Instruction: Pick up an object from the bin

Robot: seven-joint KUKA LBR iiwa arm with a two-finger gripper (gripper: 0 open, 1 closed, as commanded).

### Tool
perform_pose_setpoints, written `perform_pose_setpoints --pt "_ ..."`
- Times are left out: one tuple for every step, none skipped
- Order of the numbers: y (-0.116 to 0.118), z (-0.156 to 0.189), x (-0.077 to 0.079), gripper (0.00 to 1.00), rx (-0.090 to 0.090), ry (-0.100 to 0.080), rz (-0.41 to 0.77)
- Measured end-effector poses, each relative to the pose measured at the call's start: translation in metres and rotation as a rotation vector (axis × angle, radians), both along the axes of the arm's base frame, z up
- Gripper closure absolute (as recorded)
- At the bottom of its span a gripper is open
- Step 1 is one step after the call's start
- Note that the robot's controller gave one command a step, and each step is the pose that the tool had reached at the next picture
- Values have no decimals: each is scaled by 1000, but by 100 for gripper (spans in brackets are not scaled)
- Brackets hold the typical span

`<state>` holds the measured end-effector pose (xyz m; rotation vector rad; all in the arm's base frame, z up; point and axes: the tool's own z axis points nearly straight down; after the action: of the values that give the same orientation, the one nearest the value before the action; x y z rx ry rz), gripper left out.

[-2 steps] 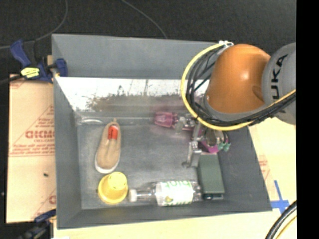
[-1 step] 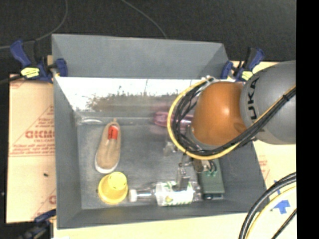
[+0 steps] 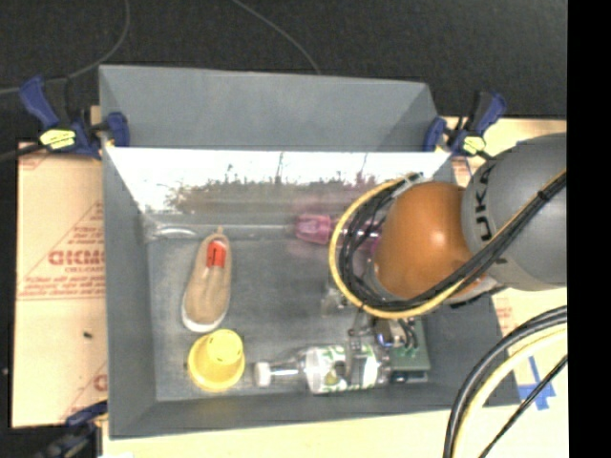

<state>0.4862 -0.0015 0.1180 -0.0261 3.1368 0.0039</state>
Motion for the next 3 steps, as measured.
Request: perform_pose_setpoints --pt "2 -40 -1 100 -3 9 182" --pt "2 -40 -1 100 -3 8 181" --pt "2 -41 -1 100 -3 9 181"
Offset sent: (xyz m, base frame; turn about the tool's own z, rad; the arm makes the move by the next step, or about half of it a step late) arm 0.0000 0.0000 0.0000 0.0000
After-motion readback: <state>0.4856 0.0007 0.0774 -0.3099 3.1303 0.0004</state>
